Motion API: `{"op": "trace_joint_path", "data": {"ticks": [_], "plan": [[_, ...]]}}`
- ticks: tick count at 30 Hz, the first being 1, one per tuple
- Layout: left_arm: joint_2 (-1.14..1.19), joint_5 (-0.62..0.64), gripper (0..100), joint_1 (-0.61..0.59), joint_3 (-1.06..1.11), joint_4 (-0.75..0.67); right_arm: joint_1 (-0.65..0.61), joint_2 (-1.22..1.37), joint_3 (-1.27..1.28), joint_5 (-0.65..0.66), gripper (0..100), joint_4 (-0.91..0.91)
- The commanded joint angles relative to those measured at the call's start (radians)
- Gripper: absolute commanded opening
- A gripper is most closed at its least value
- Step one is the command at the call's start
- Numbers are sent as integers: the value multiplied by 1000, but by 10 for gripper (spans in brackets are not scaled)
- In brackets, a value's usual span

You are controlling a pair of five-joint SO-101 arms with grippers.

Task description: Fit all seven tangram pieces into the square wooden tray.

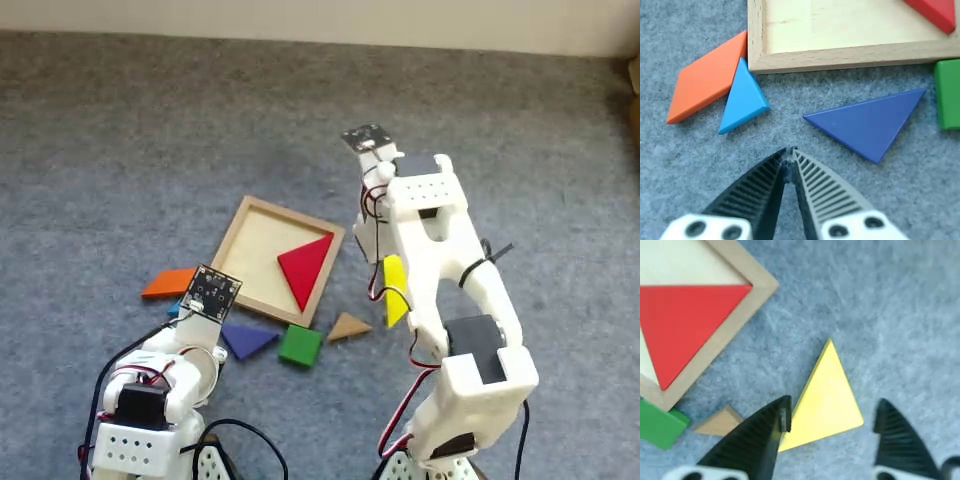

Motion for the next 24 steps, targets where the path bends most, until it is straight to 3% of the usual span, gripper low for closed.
{"op": "trace_joint_path", "data": {"ticks": [1,11,24], "plan": [[-50,5,6,-4,19,2,-1,-64,48,-77,360,16],[-50,5,6,-5,19,2,1,-64,315,-87,361,-242],[-50,5,6,-5,19,2,-4,-61,372,-87,351,-315]]}}
